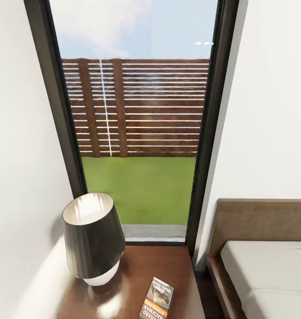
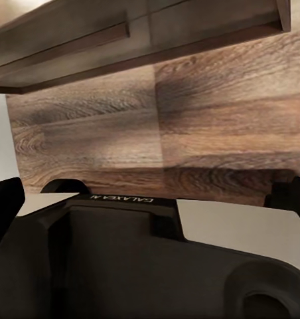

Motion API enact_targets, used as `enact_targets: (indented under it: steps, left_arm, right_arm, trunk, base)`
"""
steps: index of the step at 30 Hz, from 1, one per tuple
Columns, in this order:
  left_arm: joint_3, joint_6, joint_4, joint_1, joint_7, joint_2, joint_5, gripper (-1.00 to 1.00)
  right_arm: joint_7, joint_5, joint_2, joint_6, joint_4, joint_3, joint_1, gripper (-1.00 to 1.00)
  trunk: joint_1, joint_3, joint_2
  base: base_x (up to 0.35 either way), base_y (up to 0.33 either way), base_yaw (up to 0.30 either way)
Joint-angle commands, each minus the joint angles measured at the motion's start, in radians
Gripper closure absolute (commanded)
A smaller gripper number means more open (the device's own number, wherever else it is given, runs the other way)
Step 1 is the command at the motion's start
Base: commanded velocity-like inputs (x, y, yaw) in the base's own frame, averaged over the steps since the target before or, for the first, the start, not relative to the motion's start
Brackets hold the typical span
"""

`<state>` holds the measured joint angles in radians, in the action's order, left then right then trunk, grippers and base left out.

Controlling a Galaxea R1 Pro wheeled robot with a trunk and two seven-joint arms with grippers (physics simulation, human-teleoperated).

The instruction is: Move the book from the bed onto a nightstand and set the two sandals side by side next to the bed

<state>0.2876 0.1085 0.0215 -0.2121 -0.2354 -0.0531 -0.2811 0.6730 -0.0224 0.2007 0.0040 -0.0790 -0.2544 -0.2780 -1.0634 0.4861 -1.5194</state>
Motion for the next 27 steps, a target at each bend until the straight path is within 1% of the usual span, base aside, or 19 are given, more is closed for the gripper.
enact_targets:
  steps: [1, 20, 27]
  left_arm:
    - [0.009, 0.003, 0.000, 0.003, 0.000, -0.001, -0.012, -1.00]
    - [0.012, 0.004, 0.003, 0.010, 0.007, -0.003, -0.014, -1.00]
    - [0.011, 0.005, 0.001, 0.010, 0.006, 0.004, -0.013, -1.00]
  right_arm:
    - [0.002, -0.002, 0.001, 0.001, -0.003, -0.007, -0.001, -1.00]
    - [0.002, -0.002, 0.001, 0.001, -0.002, -0.008, -0.001, -1.00]
    - [0.002, -0.001, 0.000, -0.001, -0.001, -0.008, -0.001, -1.00]
  trunk:
    - [0.000, 0.001, -0.001]
    - [0.000, 0.001, -0.001]
    - [0.000, 0.001, -0.001]
  base:
    - [0.000, 0.000, 0.000]
    - [0.000, 0.000, 0.000]
    - [0.000, 0.000, 0.000]
